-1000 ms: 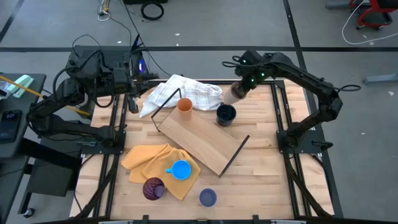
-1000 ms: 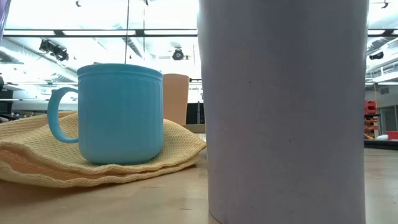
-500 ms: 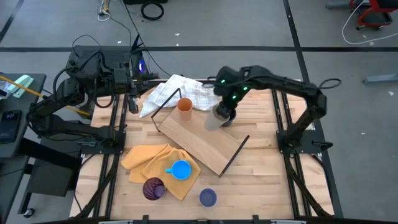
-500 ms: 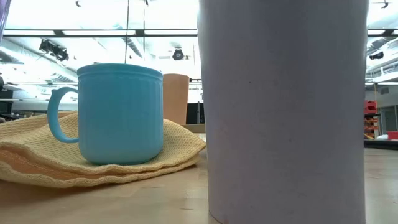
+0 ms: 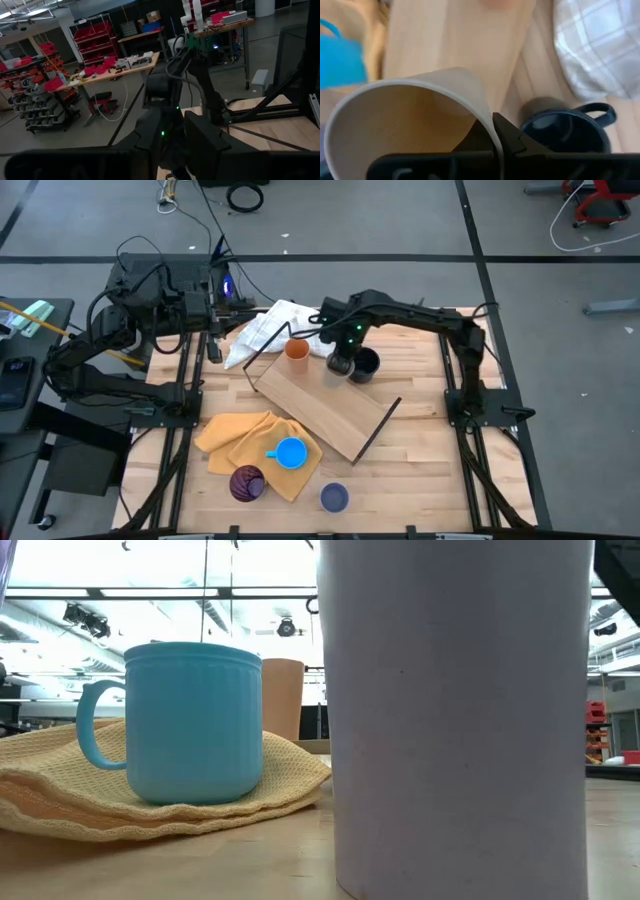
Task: Stack small to large cups/mugs on shelf
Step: Put the white cup on the shelf
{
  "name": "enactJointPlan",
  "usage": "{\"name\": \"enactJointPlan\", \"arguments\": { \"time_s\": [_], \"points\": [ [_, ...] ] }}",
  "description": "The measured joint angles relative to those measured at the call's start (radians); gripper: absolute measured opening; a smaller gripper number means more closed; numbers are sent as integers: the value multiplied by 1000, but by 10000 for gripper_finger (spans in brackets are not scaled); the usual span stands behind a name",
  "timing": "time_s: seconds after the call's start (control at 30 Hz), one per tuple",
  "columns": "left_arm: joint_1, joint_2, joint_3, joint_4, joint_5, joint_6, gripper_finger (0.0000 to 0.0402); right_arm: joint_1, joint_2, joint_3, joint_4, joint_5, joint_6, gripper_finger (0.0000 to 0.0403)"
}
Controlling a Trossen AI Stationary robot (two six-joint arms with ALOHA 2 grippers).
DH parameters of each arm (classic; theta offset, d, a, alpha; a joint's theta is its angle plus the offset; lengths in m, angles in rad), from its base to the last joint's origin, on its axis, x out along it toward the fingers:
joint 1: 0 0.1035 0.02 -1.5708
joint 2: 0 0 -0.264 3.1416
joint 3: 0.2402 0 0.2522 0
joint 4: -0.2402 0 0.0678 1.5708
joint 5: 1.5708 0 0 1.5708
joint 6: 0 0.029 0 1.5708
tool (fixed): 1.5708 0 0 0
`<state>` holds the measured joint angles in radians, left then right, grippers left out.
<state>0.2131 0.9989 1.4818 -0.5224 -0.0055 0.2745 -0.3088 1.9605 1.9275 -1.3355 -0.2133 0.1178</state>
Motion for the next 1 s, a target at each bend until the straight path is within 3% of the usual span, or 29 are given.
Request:
{"name": "enactJointPlan", "arguments": {
  "time_s": [0.57, 1.0],
  "points": [
    [0, 0, 0, 1, 0, 2, 94, 18, 89, 30, 30, 112, -70, 0],
    [0, 0, 0, 0, 0, 1, 95, 33, 115, 29, 13, 116, -42, 0]
  ]
}}
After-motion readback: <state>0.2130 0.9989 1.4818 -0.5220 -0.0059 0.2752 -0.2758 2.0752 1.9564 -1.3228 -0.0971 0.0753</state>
